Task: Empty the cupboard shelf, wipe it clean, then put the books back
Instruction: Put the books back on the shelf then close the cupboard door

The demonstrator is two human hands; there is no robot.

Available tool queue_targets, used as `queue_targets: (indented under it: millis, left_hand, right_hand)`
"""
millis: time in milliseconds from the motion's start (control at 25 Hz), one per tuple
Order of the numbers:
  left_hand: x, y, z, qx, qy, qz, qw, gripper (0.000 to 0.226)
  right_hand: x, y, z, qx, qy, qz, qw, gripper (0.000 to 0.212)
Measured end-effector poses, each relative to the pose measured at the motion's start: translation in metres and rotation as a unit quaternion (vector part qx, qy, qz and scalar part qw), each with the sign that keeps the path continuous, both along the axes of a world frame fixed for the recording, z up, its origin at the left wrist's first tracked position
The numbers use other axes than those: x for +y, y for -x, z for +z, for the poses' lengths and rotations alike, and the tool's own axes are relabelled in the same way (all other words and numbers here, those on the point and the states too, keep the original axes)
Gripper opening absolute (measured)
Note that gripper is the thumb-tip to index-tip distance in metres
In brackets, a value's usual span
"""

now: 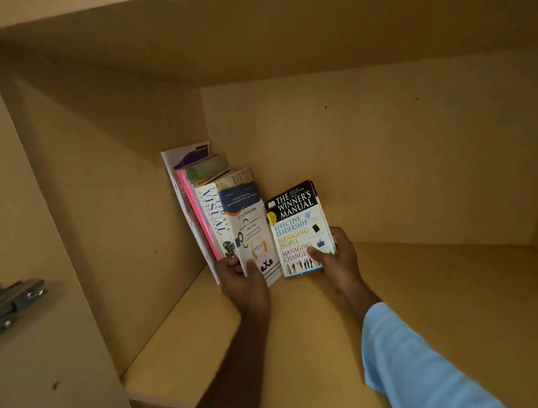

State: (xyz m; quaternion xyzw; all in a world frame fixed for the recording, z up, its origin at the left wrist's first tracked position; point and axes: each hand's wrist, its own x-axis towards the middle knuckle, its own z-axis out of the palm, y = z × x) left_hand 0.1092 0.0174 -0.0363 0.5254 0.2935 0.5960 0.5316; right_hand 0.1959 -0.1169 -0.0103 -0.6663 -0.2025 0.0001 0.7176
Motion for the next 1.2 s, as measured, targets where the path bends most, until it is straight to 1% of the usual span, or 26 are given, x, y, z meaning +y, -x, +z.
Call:
queue_targets:
  millis: [80, 120, 200, 240, 320, 400, 480, 560, 640, 760, 1080, 1120, 1200]
  left_hand:
    - [-0.002, 0.006, 0.003, 0.002, 0.008, -0.005, 1.0, 0.028]
    - [-0.003, 0.008, 0.006, 0.012, -0.001, -0.005, 1.0, 0.027]
    - [0.001, 0.014, 0.004, 0.053, -0.051, 0.021, 0.997, 0.024]
    - [0.002, 0.019, 0.002, 0.075, -0.09, 0.038, 0.992, 0.025]
    - [0.004, 0.024, 0.002, 0.14, -0.171, 0.071, 0.973, 0.025]
    - [0.005, 0.02, 0.002, 0.195, -0.194, 0.091, 0.957, 0.021]
    - [0.005, 0.015, 0.001, 0.208, -0.199, 0.092, 0.953, 0.019]
    - [0.005, 0.013, 0.002, 0.197, -0.198, 0.092, 0.956, 0.018]
    - [0.006, 0.012, 0.002, 0.182, -0.198, 0.09, 0.959, 0.015]
    - [0.005, 0.012, 0.003, 0.192, -0.183, 0.101, 0.959, 0.013]
    - [0.005, 0.016, -0.001, 0.196, -0.143, 0.106, 0.964, 0.02]
    - [0.004, 0.018, 0.0, 0.21, -0.133, 0.111, 0.962, 0.023]
    - [0.0, 0.022, 0.001, 0.265, -0.127, 0.122, 0.948, 0.033]
  right_hand:
    - [0.002, -0.005, -0.006, 0.045, -0.029, -0.003, 0.999, 0.044]
    - [0.004, -0.007, -0.005, 0.07, -0.047, 0.0, 0.996, 0.042]
    - [0.007, -0.012, -0.006, 0.105, -0.071, 0.012, 0.992, 0.039]
    - [0.008, -0.014, -0.004, 0.111, -0.082, 0.021, 0.99, 0.04]
    - [0.01, -0.015, 0.002, 0.107, -0.086, 0.036, 0.99, 0.042]
    - [0.017, -0.018, 0.002, 0.102, -0.087, 0.053, 0.989, 0.043]
    - [0.022, -0.015, 0.002, 0.102, -0.096, 0.074, 0.987, 0.042]
    - [0.023, -0.014, 0.002, 0.083, -0.092, 0.086, 0.989, 0.041]
    - [0.023, -0.015, -0.002, 0.056, -0.075, 0.098, 0.991, 0.042]
    - [0.018, -0.018, -0.007, 0.04, -0.061, 0.111, 0.991, 0.043]
    - [0.01, -0.019, -0.011, 0.104, -0.092, 0.124, 0.982, 0.041]
    - [0.01, -0.02, -0.01, 0.112, -0.101, 0.128, 0.98, 0.04]
    - [0.007, -0.021, -0.009, 0.128, -0.12, 0.135, 0.975, 0.041]
